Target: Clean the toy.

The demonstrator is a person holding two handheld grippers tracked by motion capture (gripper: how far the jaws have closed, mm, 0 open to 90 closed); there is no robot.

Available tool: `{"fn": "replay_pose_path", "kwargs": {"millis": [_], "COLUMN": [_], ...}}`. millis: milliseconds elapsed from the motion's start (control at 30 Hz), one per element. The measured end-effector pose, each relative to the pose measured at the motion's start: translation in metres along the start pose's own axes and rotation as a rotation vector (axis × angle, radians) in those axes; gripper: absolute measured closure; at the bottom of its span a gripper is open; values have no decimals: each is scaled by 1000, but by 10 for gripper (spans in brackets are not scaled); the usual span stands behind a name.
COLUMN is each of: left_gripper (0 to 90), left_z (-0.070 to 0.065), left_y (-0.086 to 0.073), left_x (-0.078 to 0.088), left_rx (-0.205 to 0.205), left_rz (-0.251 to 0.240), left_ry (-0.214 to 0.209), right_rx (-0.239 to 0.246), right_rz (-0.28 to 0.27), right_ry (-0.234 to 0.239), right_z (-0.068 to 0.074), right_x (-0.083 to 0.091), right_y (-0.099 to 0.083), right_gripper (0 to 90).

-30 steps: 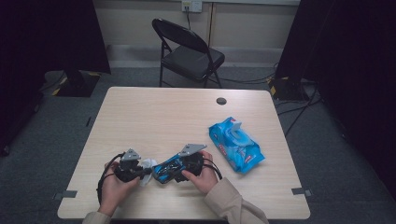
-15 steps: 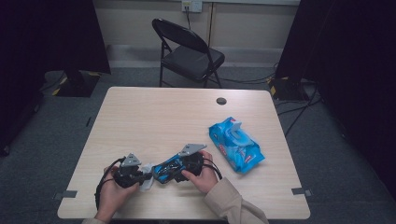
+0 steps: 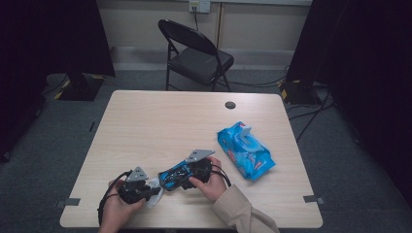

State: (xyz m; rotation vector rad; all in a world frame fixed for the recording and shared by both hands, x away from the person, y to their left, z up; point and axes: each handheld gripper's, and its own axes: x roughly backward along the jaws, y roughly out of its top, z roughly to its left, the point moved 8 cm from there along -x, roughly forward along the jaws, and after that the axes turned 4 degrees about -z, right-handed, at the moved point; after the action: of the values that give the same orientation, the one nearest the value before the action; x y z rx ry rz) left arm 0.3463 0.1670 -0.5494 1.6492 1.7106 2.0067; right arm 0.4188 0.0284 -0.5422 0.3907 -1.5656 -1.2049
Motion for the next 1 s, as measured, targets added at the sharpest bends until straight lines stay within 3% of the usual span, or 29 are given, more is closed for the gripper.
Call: {"fn": "replay_pose_path", "kwargs": {"millis": [333,567,767,1000], "left_gripper": [839,839,839,840], "left_z": [-19,-28,-45,-58], "left_y": [0,1,8,25], "left_x": [-3,-5,-11,-9], "left_rx": [-40,-43,-71,-98], "left_rz": [25,34,35,-5], "left_ry": [-25,-49,-92,-129], "right_rx": [0,0,0,1], "right_rz": [0,0,0,-2], "right_ry": [0,1,1,1], "right_z": [0,0,0,0], "right_x": [0,0,0,0], "right_y": [0,0,0,0], "right_gripper": [147,147,147,147]}}
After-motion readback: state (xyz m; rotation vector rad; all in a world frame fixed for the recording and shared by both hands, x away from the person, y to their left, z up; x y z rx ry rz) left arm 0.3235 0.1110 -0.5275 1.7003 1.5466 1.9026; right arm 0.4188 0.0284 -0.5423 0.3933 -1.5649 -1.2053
